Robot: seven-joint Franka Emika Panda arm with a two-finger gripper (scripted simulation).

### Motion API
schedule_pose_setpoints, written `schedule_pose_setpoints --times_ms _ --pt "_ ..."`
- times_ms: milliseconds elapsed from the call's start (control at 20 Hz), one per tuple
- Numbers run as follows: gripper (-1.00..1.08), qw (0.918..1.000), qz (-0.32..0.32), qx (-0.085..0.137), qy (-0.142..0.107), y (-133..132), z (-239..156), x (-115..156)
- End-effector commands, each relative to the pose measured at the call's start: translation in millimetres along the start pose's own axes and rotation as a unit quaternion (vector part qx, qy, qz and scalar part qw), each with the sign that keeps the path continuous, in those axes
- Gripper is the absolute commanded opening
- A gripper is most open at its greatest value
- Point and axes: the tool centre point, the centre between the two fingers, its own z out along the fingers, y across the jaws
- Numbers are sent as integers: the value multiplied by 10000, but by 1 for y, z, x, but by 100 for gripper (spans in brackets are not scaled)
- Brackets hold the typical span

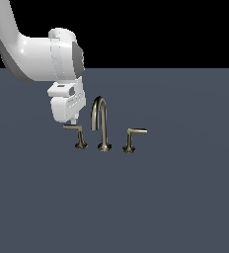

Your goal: Turn on the faucet by rotating a designated handle.

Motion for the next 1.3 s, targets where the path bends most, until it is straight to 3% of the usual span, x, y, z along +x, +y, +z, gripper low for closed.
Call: schedule_pose_setpoints --times_ms 0,300,850,950,1250 --pt "-100 10000 66 30 32 -1 3 0" --pt "-100 10000 72 31 37 -1 4 0" --pt "-100 10000 77 35 38 35 4 -21" --pt "-100 9999 114 90 58 26 4 -14" --pt "-100 9999 101 70 51 44 4 -12"
